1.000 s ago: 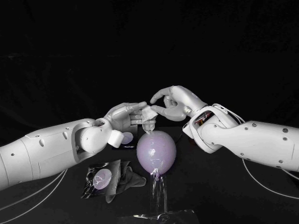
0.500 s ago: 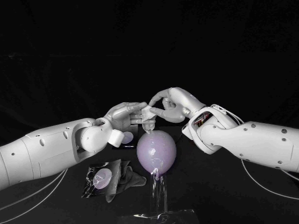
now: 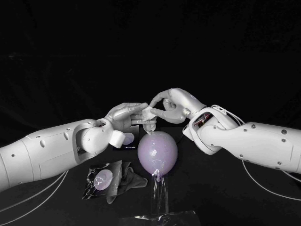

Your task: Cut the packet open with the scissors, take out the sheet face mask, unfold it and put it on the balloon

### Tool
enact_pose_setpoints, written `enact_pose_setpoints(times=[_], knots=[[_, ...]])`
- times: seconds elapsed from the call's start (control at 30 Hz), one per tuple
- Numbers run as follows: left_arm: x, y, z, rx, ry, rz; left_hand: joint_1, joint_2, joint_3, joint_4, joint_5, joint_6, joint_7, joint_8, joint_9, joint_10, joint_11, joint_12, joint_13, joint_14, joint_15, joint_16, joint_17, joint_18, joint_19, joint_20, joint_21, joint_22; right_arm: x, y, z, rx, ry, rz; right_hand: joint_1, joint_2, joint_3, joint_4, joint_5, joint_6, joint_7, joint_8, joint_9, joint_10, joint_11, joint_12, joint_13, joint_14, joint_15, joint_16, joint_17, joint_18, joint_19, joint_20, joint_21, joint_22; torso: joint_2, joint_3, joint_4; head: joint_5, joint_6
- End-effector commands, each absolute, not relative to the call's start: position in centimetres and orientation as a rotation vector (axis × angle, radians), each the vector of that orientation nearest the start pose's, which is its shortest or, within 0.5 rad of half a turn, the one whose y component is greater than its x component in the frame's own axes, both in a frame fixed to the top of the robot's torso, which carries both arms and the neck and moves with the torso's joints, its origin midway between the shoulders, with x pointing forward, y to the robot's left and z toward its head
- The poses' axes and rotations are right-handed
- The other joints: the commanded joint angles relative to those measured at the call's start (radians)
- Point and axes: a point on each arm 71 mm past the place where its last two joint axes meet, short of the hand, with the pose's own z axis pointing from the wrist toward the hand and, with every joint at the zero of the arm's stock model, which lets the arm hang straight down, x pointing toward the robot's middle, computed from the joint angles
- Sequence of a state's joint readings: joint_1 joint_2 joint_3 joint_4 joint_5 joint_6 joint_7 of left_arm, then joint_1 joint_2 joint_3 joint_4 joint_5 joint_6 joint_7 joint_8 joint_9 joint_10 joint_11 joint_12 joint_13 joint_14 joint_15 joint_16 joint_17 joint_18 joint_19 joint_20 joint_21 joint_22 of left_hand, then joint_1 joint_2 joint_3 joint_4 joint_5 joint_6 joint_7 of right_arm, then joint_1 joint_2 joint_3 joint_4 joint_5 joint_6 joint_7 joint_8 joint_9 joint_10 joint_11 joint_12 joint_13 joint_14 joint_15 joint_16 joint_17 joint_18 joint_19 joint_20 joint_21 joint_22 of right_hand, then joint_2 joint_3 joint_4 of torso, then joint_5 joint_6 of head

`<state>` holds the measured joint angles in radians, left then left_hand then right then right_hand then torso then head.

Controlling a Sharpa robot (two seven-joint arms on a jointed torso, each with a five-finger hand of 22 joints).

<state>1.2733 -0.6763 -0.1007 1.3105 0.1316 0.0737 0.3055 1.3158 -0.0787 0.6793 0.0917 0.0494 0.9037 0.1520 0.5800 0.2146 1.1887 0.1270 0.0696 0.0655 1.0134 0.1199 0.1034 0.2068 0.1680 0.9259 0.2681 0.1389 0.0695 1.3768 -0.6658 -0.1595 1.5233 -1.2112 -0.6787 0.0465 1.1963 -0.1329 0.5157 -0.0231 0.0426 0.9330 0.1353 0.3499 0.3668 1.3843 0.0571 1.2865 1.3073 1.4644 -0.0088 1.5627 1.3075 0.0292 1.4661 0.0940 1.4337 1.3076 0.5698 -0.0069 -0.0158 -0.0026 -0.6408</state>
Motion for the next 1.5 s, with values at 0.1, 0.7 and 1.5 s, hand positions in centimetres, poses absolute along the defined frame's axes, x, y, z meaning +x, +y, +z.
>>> enact_pose_setpoints(times=[0.1,0.7,1.5], knots=[[52.16,16.35,-17.44,-1.103,1.620,-1.874,0.018,-0.001,0.003,-0.012,0.000,0.004,-0.008,0.010,0.007,0.013,-0.001,-0.002,-0.002,0.009,-0.001,0.004,0.002,0.018,0.011,-0.001,0.006,0.001,48.99,-11.42,-11.61,-0.092,1.281,0.940,0.000,-0.010,-0.006,0.002,0.006,0.006,-0.001,-0.003,-0.001,-0.005,-0.003,-0.002,0.013,0.102,0.001,0.006,0.253,0.006,0.018,0.005,0.000,0.216,0.000,0.0002,0.0001,0.000,-0.001],[52.11,16.26,-17.45,-1.092,1.627,-1.868,0.023,-0.002,0.004,-0.013,0.000,0.006,-0.009,0.013,0.010,0.018,-0.002,-0.003,-0.002,0.012,-0.002,0.005,0.003,0.018,0.015,-0.003,0.007,0.001,48.92,-10.71,-11.71,-0.115,1.277,0.924,0.041,0.014,-0.002,-0.003,0.006,0.069,-0.030,0.028,0.008,0.015,-0.026,0.018,0.032,0.106,-0.016,0.008,0.263,-0.001,0.037,-0.004,0.030,0.226,0.000,-0.0002,-0.0003,0.000,-0.003],[52.15,16.31,-17.45,-1.093,1.623,-1.864,0.024,-0.002,0.004,-0.011,0.000,0.007,-0.008,0.015,0.013,0.021,-0.003,-0.003,-0.002,0.015,-0.003,0.006,0.004,0.018,0.018,-0.004,0.008,0.001,48.66,-10.92,-11.68,-0.128,1.254,0.915,0.082,0.056,0.043,-0.023,0.006,0.102,-0.066,0.101,0.048,0.090,-0.061,0.100,0.106,0.106,-0.049,0.008,0.263,-0.017,0.078,-0.040,0.093,0.248,0.000,0.0002,-0.0003,0.000,-0.003]])
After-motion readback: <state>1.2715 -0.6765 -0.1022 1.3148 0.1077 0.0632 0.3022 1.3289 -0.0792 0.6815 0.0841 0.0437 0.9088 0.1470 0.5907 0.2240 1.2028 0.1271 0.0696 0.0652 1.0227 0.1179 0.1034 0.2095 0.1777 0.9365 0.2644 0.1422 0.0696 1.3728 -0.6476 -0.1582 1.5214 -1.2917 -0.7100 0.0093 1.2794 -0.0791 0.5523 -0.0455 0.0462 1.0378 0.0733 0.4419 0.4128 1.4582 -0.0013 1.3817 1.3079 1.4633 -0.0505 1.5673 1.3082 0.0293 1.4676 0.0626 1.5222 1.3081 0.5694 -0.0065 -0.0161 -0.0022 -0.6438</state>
